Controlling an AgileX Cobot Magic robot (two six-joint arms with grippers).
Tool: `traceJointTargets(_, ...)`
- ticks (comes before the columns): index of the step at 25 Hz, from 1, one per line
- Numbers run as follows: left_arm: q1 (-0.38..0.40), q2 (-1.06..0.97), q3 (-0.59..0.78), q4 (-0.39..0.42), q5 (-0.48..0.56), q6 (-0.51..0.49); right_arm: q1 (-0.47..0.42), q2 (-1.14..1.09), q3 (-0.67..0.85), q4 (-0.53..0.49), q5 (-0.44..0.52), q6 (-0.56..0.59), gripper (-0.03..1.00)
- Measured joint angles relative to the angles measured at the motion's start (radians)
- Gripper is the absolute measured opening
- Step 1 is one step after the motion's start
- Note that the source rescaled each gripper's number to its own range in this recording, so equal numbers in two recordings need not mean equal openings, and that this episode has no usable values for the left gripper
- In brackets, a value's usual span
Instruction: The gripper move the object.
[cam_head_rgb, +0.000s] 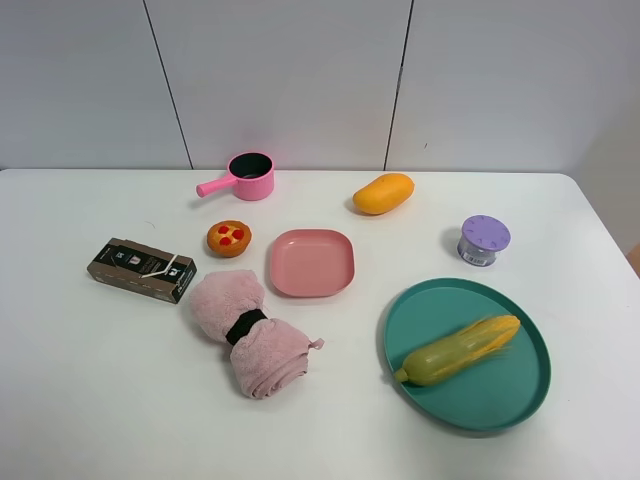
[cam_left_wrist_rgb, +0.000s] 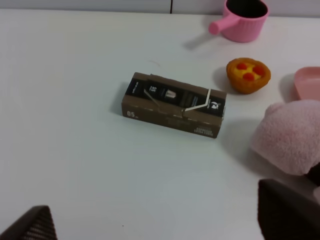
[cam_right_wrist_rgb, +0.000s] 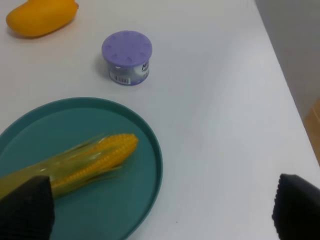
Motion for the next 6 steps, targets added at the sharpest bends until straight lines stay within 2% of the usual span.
traceJointTargets(6,0.000,0.000,0.000,0.000,0.000,0.000,-0.001,0.000,0.000,0.001,0.000,0.000,1.00)
